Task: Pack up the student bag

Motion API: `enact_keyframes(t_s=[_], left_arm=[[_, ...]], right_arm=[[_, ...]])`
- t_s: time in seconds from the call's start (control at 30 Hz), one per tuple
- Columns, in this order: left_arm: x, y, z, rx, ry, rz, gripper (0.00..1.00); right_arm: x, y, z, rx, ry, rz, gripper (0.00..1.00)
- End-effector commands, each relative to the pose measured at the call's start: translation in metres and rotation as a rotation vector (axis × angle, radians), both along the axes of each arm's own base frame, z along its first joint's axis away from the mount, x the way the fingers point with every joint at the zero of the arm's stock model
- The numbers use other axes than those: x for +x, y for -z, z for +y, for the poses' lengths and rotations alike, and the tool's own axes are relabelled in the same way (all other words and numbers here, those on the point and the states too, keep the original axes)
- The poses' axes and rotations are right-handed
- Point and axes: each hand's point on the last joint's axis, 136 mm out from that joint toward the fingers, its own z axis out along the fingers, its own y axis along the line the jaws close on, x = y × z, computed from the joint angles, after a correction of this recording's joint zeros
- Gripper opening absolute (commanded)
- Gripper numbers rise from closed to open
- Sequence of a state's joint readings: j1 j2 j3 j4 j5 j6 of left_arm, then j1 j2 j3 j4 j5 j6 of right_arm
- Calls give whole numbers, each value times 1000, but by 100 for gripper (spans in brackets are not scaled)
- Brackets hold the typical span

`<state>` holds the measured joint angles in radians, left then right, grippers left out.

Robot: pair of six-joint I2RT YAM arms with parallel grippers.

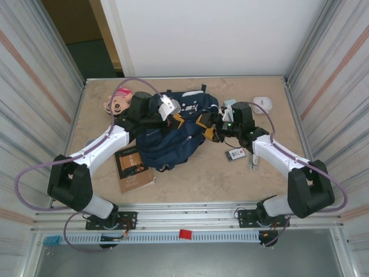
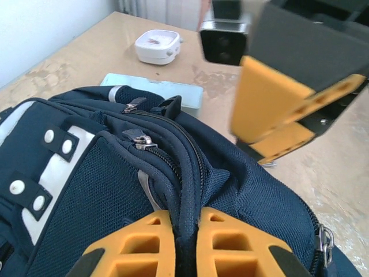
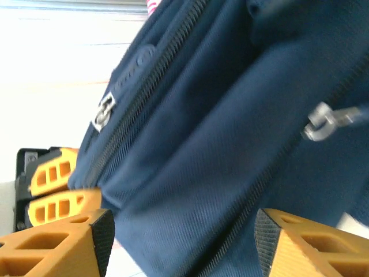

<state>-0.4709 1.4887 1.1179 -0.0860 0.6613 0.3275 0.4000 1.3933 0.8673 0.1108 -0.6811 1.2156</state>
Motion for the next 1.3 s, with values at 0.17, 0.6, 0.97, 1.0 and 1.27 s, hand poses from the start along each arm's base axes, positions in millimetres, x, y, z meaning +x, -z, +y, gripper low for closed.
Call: enact_keyframes(t_s=[0.17, 0.6, 0.97, 1.0, 1.27], left_arm=[[-23, -46, -12, -55, 134, -170, 0], [-73, -42, 33, 43, -396, 267, 46], [-101, 19, 21, 24, -600, 585, 47], [-99, 23, 20, 33, -608, 591, 47], [-72, 38, 10, 75, -677, 555, 48]], right_arm=[[22, -24, 28, 135, 28, -3, 33], [22, -39, 33, 124, 56, -74, 0], [17, -45, 43, 116, 20, -86, 0], [17, -46, 44, 115, 16, -90, 0], [13, -52, 51, 116, -1, -104, 0]])
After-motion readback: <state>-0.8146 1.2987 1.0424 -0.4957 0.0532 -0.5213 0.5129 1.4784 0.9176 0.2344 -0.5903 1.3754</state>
